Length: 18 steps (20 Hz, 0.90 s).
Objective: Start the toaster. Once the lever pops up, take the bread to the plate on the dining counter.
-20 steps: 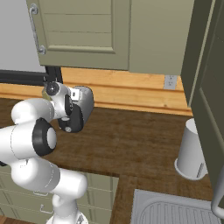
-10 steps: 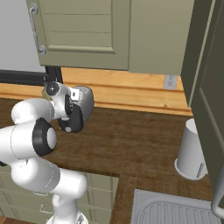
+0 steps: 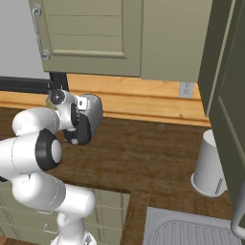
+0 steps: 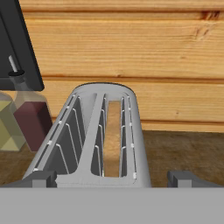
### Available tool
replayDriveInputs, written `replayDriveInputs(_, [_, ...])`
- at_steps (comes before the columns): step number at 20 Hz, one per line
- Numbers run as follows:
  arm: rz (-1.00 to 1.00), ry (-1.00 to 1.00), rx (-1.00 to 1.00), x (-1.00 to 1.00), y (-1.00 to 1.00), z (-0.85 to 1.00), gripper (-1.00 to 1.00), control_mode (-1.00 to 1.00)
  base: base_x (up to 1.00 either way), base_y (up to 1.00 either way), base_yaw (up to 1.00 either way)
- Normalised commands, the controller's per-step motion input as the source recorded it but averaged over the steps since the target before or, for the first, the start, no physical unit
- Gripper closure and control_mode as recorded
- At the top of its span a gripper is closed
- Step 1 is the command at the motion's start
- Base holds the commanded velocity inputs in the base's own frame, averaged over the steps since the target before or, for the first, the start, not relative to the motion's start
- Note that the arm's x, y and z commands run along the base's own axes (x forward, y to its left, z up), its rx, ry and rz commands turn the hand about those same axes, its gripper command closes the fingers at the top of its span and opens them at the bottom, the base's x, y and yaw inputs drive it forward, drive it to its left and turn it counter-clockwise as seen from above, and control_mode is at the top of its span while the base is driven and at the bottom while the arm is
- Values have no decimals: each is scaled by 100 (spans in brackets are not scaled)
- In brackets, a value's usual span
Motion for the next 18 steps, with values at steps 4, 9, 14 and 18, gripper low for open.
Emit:
replayDriveInputs(4, [0,0,0,0,0,0,-100,-100,0,0,0])
replayDriveInputs(9, [0,0,0,0,0,0,-100,-100,0,0,0])
replayDriveInputs(14, [0,0,0,0,0,0,-100,-100,0,0,0])
replayDriveInputs(18, [0,0,0,0,0,0,-100,-100,0,0,0])
